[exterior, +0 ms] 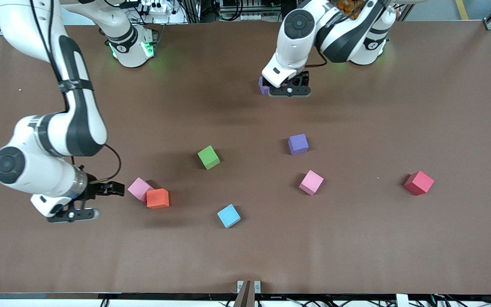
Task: Arrange blocks into number 1
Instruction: 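Grasp the lavender cube with the left gripper while the right gripper reaches pink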
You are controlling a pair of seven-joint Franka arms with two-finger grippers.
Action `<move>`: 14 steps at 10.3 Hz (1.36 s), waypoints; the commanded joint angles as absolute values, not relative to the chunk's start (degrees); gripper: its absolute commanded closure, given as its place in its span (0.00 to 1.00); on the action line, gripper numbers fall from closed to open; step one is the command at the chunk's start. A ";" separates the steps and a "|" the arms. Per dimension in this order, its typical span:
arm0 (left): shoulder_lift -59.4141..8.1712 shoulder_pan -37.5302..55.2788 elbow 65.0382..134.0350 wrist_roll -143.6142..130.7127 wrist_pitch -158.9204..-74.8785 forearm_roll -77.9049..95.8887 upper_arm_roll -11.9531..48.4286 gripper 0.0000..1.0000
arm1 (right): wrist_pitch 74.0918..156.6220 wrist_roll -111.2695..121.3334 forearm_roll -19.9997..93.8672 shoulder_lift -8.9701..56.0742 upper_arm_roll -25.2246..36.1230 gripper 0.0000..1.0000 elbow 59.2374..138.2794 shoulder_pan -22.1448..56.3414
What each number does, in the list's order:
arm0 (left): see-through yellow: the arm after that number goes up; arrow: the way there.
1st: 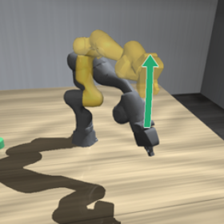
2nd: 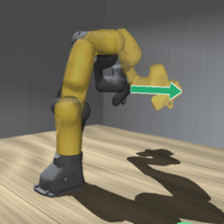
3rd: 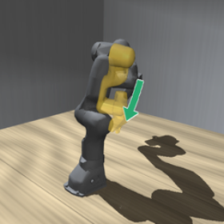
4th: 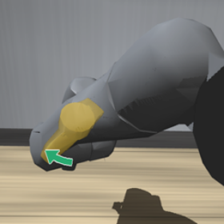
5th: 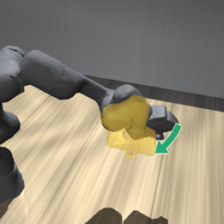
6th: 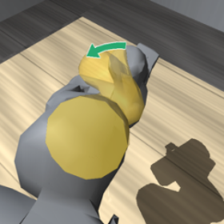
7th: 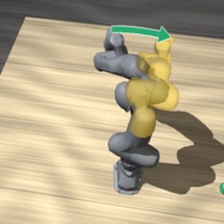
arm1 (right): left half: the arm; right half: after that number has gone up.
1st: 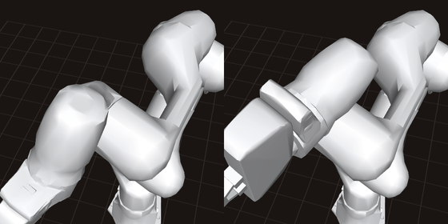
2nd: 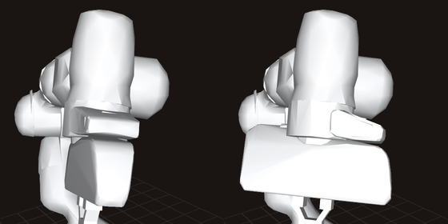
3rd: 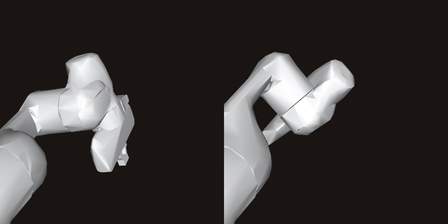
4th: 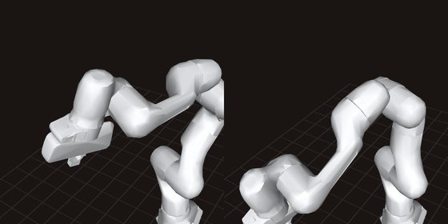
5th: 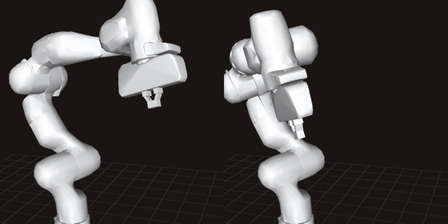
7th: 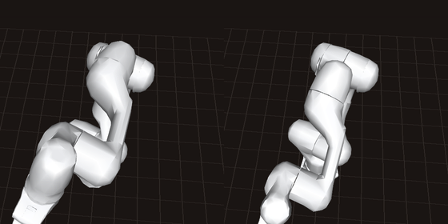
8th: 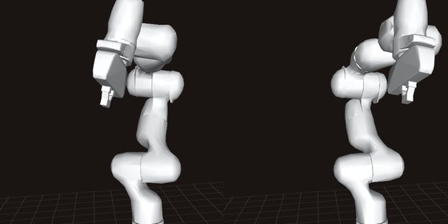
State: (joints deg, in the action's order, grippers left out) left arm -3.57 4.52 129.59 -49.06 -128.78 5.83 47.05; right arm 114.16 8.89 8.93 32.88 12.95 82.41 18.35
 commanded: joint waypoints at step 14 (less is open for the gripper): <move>-16.69 11.51 139.13 -62.49 -147.20 16.52 47.55 0.00 | 136.84 32.78 8.00 32.95 8.26 0.00 103.18 17.58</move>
State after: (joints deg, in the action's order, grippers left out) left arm -15.57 10.73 138.05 -62.03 -144.59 15.82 47.43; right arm 135.35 31.58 8.55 33.46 8.44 101.77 17.93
